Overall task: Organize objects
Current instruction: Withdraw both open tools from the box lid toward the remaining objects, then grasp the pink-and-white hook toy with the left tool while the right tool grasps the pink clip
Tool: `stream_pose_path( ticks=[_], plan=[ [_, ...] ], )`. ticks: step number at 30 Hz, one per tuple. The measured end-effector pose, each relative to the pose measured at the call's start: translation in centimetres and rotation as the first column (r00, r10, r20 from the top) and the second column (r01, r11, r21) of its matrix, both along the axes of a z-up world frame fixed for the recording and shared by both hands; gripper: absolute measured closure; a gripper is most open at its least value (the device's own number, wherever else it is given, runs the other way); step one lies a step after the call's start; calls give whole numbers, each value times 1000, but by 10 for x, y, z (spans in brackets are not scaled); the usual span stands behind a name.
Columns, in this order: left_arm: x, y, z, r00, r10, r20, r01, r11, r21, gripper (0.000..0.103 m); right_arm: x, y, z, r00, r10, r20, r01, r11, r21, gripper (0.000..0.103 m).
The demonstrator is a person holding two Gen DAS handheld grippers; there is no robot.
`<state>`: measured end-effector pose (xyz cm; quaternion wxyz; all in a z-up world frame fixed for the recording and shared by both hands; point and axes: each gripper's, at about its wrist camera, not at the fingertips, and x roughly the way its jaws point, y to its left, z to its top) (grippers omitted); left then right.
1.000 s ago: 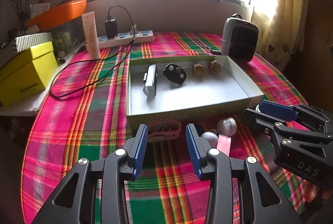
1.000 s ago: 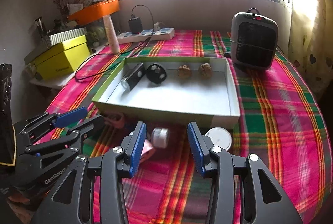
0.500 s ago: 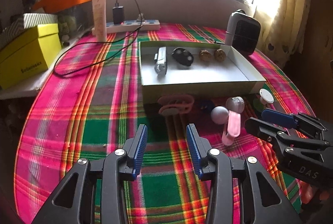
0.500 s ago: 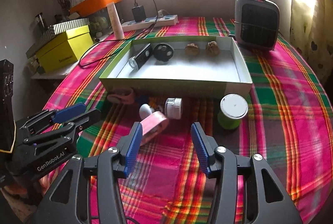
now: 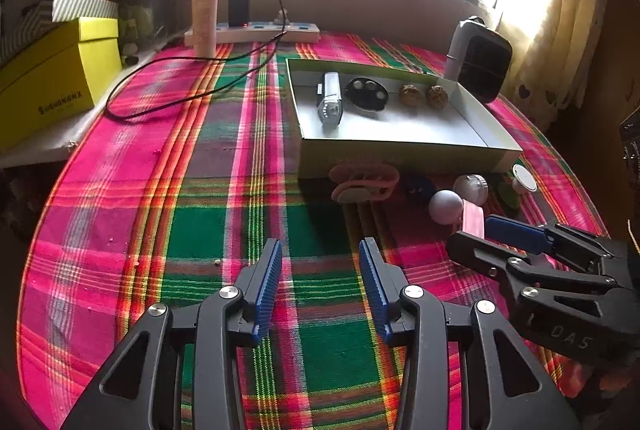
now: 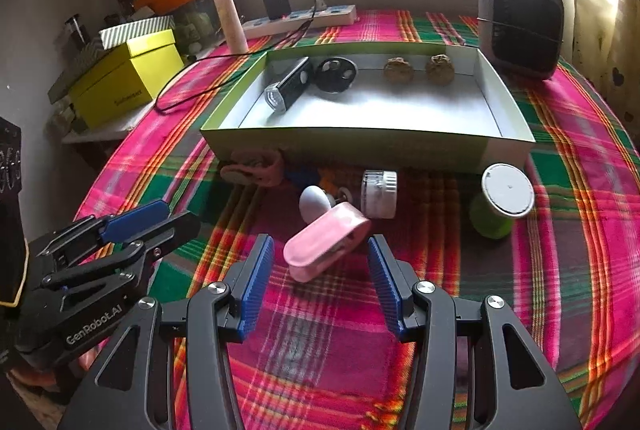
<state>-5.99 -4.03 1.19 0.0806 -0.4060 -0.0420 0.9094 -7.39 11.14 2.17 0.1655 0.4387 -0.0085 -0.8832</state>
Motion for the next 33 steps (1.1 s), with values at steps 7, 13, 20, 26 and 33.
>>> stream_pose_path(
  ticks=[7, 13, 20, 26, 33],
  plan=[
    [-6, -1, -4, 1000, -7, 25, 7, 1000, 10, 64, -4, -6, -3, 1000, -6, 4, 5, 998, 55, 53],
    [-15, 4, 0, 998, -51, 23, 51, 999, 11, 64, -5, 2, -3, 999, -40, 1, 39, 996, 85, 53],
    [-32, 17, 1, 993, -116, 25, 117, 993, -3, 64, -4, 14, -2, 997, -76, -4, 76, 990, 119, 53],
    [-39, 22, 2, 990, -143, 17, 144, 990, -14, 64, -1, 21, -3, 996, -86, -11, 87, 985, 149, 53],
    [-44, 32, 2, 981, -193, 19, 193, 981, -18, 64, -2, 21, -3, 997, -82, -6, 82, 985, 150, 53]
  ],
)
